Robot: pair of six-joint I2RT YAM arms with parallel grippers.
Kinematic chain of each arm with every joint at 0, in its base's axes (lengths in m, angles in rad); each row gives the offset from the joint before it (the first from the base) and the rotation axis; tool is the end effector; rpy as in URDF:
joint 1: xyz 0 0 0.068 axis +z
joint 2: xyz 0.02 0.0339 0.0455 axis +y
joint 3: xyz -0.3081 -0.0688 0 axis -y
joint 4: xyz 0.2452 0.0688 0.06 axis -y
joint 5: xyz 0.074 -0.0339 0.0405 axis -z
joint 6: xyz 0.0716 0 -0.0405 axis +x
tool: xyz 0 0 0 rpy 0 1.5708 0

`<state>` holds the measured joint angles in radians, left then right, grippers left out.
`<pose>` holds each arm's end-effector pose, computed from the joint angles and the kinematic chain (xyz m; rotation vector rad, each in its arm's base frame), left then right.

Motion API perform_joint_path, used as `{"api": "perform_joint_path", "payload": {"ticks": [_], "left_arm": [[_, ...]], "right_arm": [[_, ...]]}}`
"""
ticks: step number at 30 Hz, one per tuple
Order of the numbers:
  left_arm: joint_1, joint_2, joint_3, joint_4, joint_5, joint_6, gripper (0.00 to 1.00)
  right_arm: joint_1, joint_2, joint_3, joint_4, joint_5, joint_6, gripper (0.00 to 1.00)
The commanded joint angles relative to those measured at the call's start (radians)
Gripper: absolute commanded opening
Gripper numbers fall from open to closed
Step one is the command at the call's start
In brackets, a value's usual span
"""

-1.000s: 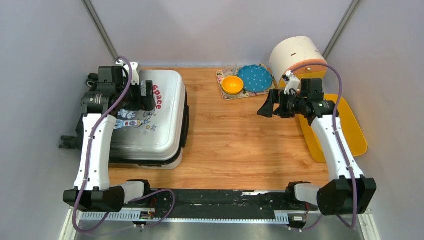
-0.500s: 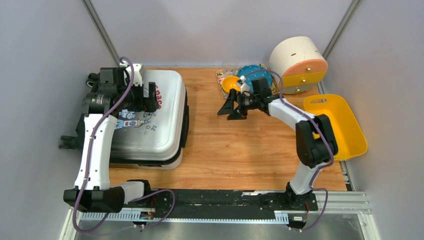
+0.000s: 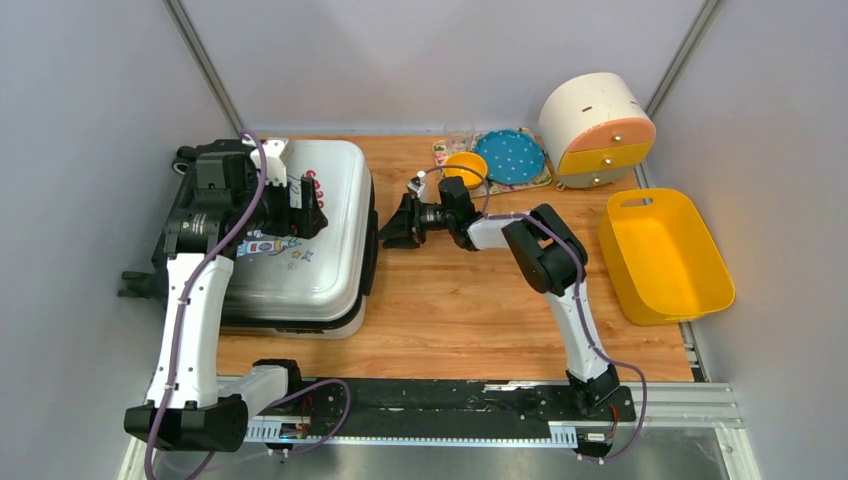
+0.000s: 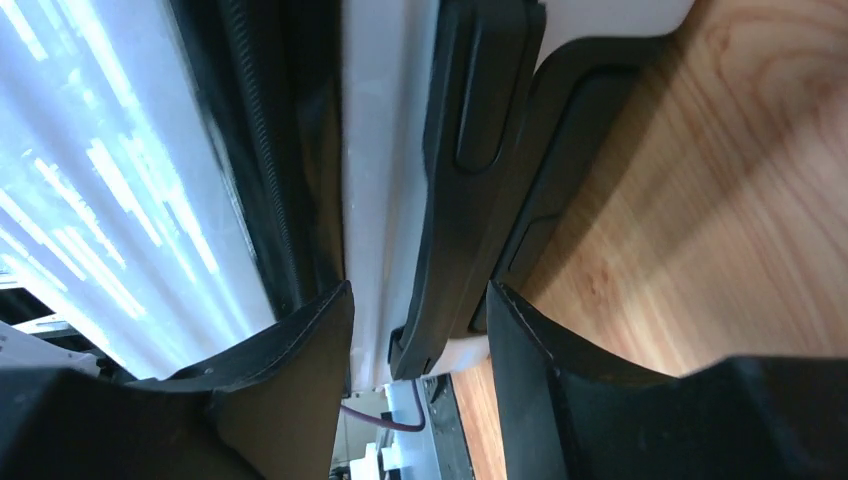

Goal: Open, take out, and arrange the luggage

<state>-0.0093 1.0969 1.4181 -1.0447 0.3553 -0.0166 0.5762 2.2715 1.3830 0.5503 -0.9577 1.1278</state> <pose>0.1986 -0.0268 0.4286 0.1753 2.2678 -0.4203 0.4113 0.3371 0.1583 -0.1793 2.3362 1.9241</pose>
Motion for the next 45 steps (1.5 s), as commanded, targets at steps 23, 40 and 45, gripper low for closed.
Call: {"api": "perform_joint_path", "payload": {"ticks": [23,40,45], "left_arm": [[0.003,0.009,-0.033,0.055,0.013,-0.02,0.96],[0.003,0.014,-0.065,0.089,0.03,-0.062,0.95],[0.003,0.017,-0.079,0.097,0.036,-0.066,0.95]], "right_arm": [[0.056,0.165,0.103,0.45,0.025,0.343,0.03],[-0.274,-0.245,-0.186,-0.113,-0.026,-0.135,0.0],[-0.289,-0.299,-0.18,-0.244,-0.013,-0.231,0.0]]}}
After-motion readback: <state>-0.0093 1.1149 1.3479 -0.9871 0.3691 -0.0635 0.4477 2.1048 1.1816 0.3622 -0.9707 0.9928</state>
